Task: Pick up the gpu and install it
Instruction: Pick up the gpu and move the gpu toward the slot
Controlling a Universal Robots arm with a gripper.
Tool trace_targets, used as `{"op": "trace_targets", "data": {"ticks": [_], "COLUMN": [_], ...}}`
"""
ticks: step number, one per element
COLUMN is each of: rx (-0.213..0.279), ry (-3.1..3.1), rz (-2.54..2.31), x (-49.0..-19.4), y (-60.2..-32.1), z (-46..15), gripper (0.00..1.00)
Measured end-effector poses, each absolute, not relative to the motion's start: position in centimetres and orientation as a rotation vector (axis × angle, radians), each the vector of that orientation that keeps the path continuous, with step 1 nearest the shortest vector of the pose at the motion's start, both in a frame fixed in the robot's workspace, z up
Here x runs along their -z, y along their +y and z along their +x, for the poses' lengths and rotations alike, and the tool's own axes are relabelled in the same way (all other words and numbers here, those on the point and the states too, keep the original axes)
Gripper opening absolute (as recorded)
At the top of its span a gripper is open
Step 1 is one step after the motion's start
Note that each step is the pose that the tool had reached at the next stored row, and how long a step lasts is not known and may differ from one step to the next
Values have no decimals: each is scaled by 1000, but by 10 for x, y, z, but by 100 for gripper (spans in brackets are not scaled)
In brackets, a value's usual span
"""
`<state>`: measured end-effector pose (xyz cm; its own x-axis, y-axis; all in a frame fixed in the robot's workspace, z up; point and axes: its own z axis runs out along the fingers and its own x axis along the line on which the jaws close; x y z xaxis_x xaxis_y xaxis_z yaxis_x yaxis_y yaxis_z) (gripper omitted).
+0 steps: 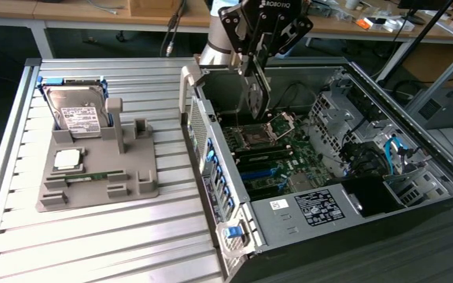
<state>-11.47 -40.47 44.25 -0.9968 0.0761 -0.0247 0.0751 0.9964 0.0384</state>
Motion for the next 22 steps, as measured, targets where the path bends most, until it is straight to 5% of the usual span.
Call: {"op": "trace_targets", "data": {"ticks": [22], "rx": [-57], "ry": [3113], "rz": [118], "x": [-434], "y": [-408], "z": [-105], "gripper": [27]}}
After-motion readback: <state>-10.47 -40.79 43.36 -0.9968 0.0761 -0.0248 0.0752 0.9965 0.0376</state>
